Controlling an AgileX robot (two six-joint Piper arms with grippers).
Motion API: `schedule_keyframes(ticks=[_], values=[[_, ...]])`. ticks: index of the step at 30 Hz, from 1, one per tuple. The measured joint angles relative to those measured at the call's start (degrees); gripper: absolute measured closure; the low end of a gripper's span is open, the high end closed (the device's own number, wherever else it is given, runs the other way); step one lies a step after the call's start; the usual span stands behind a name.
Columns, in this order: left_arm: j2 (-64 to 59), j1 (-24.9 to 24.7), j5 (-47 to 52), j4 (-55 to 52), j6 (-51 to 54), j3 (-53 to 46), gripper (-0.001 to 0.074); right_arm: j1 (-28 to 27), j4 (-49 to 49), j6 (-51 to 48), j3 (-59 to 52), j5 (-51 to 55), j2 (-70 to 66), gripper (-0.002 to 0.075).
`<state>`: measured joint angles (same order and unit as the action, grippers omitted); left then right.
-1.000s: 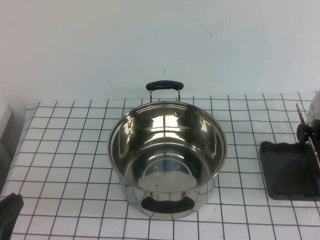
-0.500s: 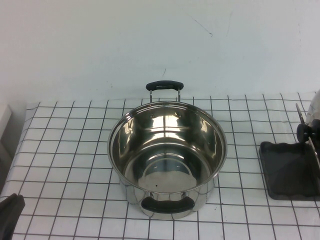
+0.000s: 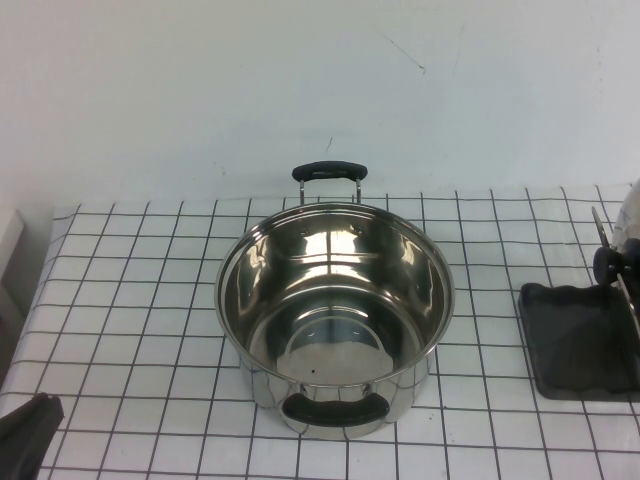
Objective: Put pot lid on rack
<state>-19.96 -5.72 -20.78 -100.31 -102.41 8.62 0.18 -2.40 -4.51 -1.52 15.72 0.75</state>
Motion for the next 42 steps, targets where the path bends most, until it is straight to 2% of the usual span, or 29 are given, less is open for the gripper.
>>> schedule_keyframes(ticks=[3, 9, 20, 42], values=[[0.0, 0.0, -0.6, 0.0, 0.0, 0.0, 0.0737, 1.7, -0.5, 1.1, 0.0, 3.8, 0.0, 0.0727], [0.0, 0.0, -1.5, 0.0, -0.3, 0.0, 0.0737, 4.8, -1.4, 1.5, 0.0, 4.3, 0.0, 0.0727], [0.0, 0.0, -1.7, 0.0, -0.3, 0.0, 0.0737, 4.9, -2.7, -5.6, 0.0, 4.4, 0.0, 0.0727], [0.0, 0.0, -1.9, 0.0, 0.0, 0.0, 0.0737, 4.9, -3.0, -5.2, 0.0, 4.5, 0.0, 0.0728]])
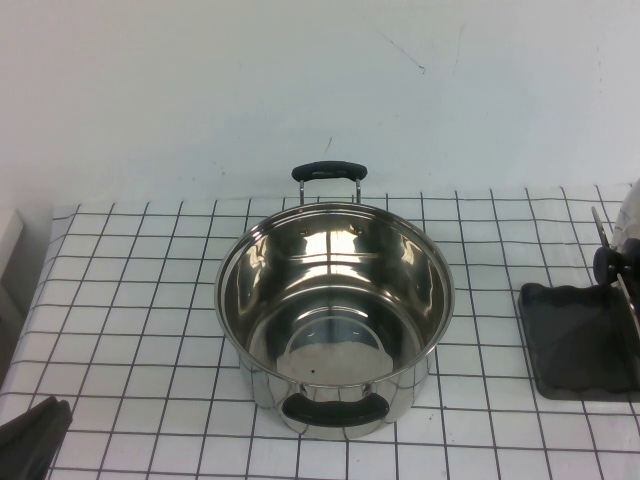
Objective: Put pot lid on rack
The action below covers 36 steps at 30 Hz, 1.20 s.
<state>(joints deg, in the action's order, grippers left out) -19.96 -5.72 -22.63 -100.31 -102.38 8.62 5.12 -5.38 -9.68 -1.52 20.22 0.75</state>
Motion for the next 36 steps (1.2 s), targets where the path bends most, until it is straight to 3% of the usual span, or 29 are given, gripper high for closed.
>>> schedule_keyframes(ticks=[10, 14, 18, 23, 26, 31, 36], values=[[0.0, 0.0, 2.0, 0.8, 0.0, -0.3, 0.0737, 0.0, 0.0, 0.0, 0.0, 0.0, 0.0, 0.0727], [0.5, -0.4, 9.8, 14.9, 3.0, -0.9, 0.0737, 0.0, 0.0, 0.0, 0.0, 0.0, 0.0, 0.0728], [3.0, -2.2, 19.9, 35.0, 23.6, -1.7, 0.0737, 0.0, 0.0, 0.0, 0.0, 0.0, 0.0, 0.0727], [10.6, -1.9, 31.4, 72.7, 68.6, -2.6, 0.0737, 0.0, 0.0, 0.0, 0.0, 0.0, 0.0, 0.0728], [16.2, 0.0, 40.8, 87.5, 88.1, -2.8, 0.0737, 0.0, -0.1, 0.0, 0.0, 0.0, 0.0, 0.0728], [20.4, 3.0, 49.1, 92.3, 93.6, -3.5, 0.0737, 0.0, -0.1, 0.0, 0.0, 0.0, 0.0, 0.0728], [20.5, 6.7, 43.1, 95.2, 94.4, -8.3, 0.0737, 0.0, -0.1, 0.0, 0.0, 0.0, 0.0, 0.0728]])
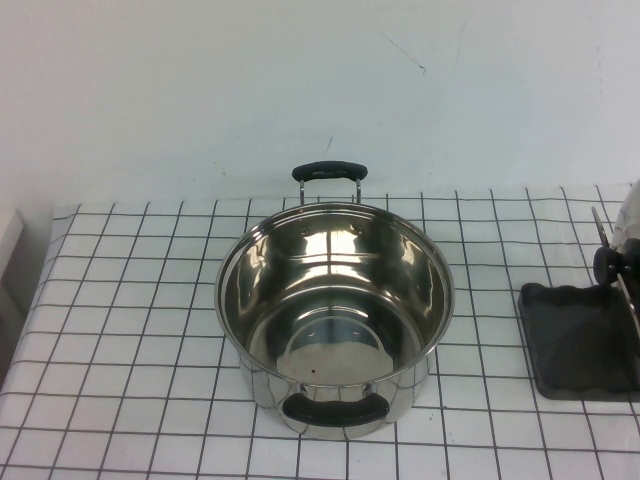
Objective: Put pot lid on rack
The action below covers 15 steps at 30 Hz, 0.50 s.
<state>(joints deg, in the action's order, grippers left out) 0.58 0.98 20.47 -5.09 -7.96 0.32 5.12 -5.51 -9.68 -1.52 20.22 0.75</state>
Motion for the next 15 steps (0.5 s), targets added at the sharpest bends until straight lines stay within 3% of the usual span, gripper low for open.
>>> schedule_keyframes(ticks=[3, 10, 15], values=[[0.1, 1.7, -3.7, 2.5, 0.1, -1.5, 0.0737, 0.0, 0.0, 0.0, 0.0, 0.0, 0.0, 0.0728], [0.1, 1.7, -2.4, 5.1, 0.6, -1.8, 0.0737, 0.0, 0.0, 0.0, 0.0, 0.0, 0.0, 0.0728], [0.1, -3.7, -1.8, 5.9, 5.2, -1.7, 0.0737, 0.0, 0.0, 0.0, 0.0, 0.0, 0.0, 0.0728]])
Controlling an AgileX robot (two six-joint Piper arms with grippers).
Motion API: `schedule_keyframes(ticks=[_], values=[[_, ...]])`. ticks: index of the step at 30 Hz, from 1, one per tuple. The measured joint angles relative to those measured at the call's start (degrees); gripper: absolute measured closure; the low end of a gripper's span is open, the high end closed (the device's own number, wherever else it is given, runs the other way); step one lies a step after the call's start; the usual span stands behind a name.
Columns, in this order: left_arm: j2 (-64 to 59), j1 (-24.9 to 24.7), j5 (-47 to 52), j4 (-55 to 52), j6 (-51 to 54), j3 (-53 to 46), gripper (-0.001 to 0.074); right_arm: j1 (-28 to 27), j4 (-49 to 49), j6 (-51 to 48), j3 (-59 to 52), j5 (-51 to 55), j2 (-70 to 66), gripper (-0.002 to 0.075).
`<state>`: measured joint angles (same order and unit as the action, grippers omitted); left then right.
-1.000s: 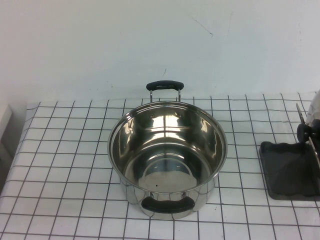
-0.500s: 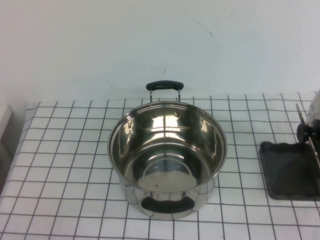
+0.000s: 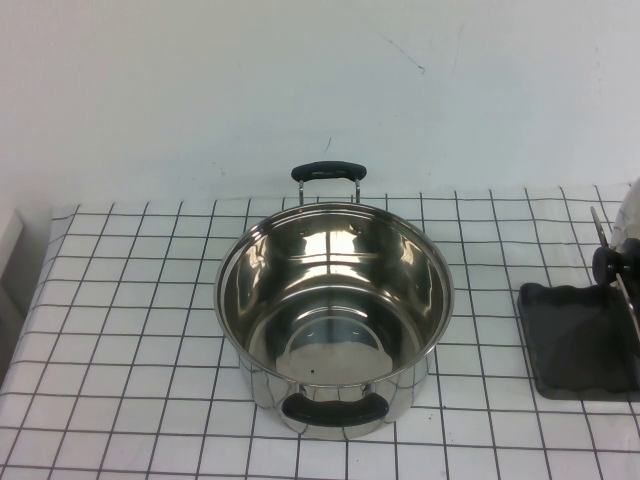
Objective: Put pot lid on rack
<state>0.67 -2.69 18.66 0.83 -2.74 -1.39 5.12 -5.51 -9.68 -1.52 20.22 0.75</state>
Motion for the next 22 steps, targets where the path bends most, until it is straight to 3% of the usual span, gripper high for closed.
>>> schedule_keyframes(ticks=[6, 22], values=[[0.0, -7.0, 0.2, 0.2, 1.1, 0.0, 0.0737, 0.0, 0.0, 0.0, 0.0, 0.0, 0.0, 0.0728], [0.0, -7.3, 0.5, 0.7, 1.2, 0.1, 0.0737, 0.0, 0.0, 0.0, 0.0, 0.0, 0.0, 0.0728]])
